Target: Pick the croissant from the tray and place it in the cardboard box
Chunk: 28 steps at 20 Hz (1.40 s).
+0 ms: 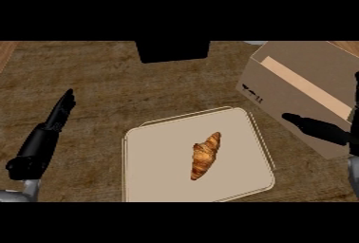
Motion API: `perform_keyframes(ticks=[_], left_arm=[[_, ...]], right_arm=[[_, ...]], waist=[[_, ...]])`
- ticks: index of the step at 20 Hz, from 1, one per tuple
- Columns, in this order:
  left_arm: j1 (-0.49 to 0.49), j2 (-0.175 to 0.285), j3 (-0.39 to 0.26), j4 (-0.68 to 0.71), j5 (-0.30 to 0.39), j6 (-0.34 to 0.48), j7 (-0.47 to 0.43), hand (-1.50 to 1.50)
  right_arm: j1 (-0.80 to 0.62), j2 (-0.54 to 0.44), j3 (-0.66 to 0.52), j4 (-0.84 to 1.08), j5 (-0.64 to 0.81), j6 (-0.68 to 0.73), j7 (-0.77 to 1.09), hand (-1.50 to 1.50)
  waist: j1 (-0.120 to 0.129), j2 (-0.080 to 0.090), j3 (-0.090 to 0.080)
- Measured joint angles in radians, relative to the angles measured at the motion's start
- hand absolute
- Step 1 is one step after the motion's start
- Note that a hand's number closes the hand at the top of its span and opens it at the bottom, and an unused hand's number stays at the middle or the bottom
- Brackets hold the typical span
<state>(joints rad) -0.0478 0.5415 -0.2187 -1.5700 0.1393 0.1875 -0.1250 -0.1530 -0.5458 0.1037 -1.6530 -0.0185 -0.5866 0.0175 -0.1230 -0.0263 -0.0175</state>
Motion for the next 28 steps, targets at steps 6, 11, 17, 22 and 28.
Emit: perform_keyframes(ticks=[6, 11, 17, 22, 28], left_arm=[[-0.031, 0.019, -0.008, -0.012, 0.007, -0.051, -0.003, 0.0], [-0.068, 0.017, -0.024, -0.022, 0.007, -0.076, 0.014, 0.0], [-0.099, 0.014, -0.035, -0.02, 0.008, -0.101, 0.02, 0.0], [-0.137, -0.005, -0.059, -0.008, -0.004, -0.115, 0.024, 0.0], [-0.177, -0.027, -0.071, 0.008, -0.004, -0.132, 0.029, 0.0]], right_arm=[[0.179, -0.115, 0.127, -0.13, 0.285, -0.076, 0.163, -1.5], [0.253, -0.19, 0.231, -0.246, 0.522, -0.027, 0.37, -1.5], [0.265, -0.252, 0.347, -0.372, 0.679, 0.21, 0.681, -1.5], [0.185, -0.231, 0.452, -0.47, 0.73, 0.456, 0.948, -1.5], [0.066, -0.114, 0.549, -0.476, 0.752, 0.65, 1.126, -1.5]], waist=[[0.01, 0.003, 0.003], [0.041, 0.01, 0.004], [0.083, 0.019, 0.002], [0.123, 0.028, 0.004], [0.153, 0.032, 0.005]])
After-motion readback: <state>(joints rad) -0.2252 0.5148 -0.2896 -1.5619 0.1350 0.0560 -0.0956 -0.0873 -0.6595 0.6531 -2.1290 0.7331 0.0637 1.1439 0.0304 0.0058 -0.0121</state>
